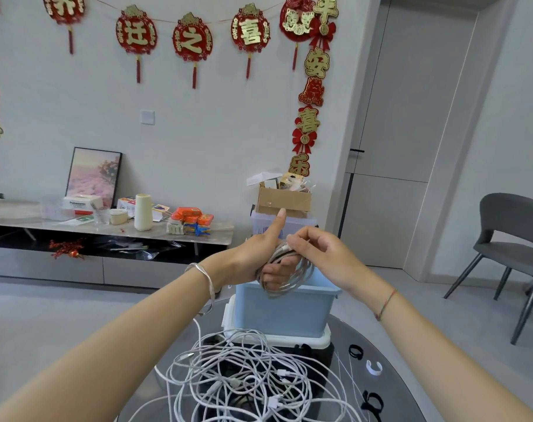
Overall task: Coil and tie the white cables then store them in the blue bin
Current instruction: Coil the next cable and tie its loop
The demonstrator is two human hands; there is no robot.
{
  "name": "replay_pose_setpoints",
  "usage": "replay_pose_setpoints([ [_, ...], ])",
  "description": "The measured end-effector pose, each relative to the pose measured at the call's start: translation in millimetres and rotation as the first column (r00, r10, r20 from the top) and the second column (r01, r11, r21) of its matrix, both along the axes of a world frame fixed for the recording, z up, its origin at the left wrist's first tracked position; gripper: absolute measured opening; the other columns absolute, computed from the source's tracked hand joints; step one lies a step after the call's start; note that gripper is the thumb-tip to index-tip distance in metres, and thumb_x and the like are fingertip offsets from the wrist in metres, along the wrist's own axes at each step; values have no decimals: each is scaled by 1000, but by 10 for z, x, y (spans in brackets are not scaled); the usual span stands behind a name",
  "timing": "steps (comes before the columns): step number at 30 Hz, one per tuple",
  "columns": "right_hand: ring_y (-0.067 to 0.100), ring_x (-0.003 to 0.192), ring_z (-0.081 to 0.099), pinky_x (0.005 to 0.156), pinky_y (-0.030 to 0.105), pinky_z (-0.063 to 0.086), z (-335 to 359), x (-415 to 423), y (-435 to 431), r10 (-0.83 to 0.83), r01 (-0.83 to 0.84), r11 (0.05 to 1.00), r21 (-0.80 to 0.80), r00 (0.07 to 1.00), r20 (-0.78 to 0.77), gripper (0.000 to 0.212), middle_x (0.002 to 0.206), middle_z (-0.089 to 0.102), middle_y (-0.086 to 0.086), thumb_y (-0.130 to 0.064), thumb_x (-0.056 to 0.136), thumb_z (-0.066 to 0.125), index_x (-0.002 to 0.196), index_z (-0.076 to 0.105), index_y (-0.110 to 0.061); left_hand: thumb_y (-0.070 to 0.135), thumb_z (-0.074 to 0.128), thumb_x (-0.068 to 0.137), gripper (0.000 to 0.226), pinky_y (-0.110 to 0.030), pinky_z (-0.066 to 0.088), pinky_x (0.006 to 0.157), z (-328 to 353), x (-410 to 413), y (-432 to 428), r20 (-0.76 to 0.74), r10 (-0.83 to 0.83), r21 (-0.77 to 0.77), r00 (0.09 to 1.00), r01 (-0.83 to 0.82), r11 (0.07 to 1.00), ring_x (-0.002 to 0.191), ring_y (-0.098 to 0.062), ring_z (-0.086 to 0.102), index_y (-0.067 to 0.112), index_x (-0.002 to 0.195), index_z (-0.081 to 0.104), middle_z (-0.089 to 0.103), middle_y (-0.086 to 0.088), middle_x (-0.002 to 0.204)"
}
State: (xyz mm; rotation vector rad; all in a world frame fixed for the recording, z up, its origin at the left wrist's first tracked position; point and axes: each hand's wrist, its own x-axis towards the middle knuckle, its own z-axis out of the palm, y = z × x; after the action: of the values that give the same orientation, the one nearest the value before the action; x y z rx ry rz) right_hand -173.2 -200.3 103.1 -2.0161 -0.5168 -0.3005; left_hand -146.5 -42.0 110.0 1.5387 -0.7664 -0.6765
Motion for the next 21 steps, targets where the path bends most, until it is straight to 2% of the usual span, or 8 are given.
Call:
replay_pose_setpoints([
  [3,9,60,38,60,23,32,-68,-18,-32,-77,78,997,28,997,-20,42,66,43,0,-52,80,58,80,59,-10,67,6,92,78,-23,38,52,-47,51,-50,101,151,58,983,-158,986,42,-15,37,14,50,45,30,1,40],
  [6,12,60,38,61,24,33,-164,-34,-128,-158,176,973,150,980,-123,44,65,42,1,-50,83,59,80,62,-6,64,20,94,67,-26,45,60,-117,73,-102,104,202,49,974,-208,977,50,-14,47,11,69,52,41,2,47],
  [9,9,57,39,59,22,32,-304,-63,-192,-196,235,950,205,961,-197,45,62,44,0,-52,83,61,73,59,-9,53,30,98,51,-22,46,50,-259,11,-268,112,256,22,960,-260,965,43,-8,44,11,78,51,44,8,46],
  [12,20,71,40,70,31,33,-471,-103,-264,-214,271,920,281,952,-217,69,78,48,8,-63,73,64,84,60,5,54,32,98,51,-19,36,40,-427,-17,-475,20,302,-2,953,-302,953,37,-7,33,12,73,48,34,6,45],
  [14,19,72,44,69,29,37,-535,-134,-322,-219,291,909,298,942,-253,54,77,50,9,-55,82,61,86,63,-1,54,34,98,51,-17,30,37,-516,4,-562,-15,332,-2,943,-332,943,37,-7,28,13,71,48,31,7,45],
  [17,7,68,49,64,20,38,-594,-192,-469,-272,336,905,260,928,-253,32,77,57,-2,-44,91,53,92,60,-13,50,37,98,48,-17,27,37,-583,46,-675,-36,370,-17,929,-370,929,37,-7,27,12,70,48,31,7,45],
  [20,-3,70,49,68,16,38,-630,-344,-603,-358,378,892,250,926,-121,37,89,59,-12,-54,89,47,96,59,-20,46,40,99,45,-17,28,36,-611,93,-740,-76,424,-49,902,-428,902,37,-8,28,11,72,49,32,5,46],
  [21,-6,69,48,68,14,38,-625,-421,-636,-355,362,896,257,932,-76,41,86,59,-17,-58,87,48,98,59,-20,45,40,99,44,-17,28,36,-619,112,-751,-90,449,-54,889,-455,889,36,-8,28,11,73,50,33,6,45],
])
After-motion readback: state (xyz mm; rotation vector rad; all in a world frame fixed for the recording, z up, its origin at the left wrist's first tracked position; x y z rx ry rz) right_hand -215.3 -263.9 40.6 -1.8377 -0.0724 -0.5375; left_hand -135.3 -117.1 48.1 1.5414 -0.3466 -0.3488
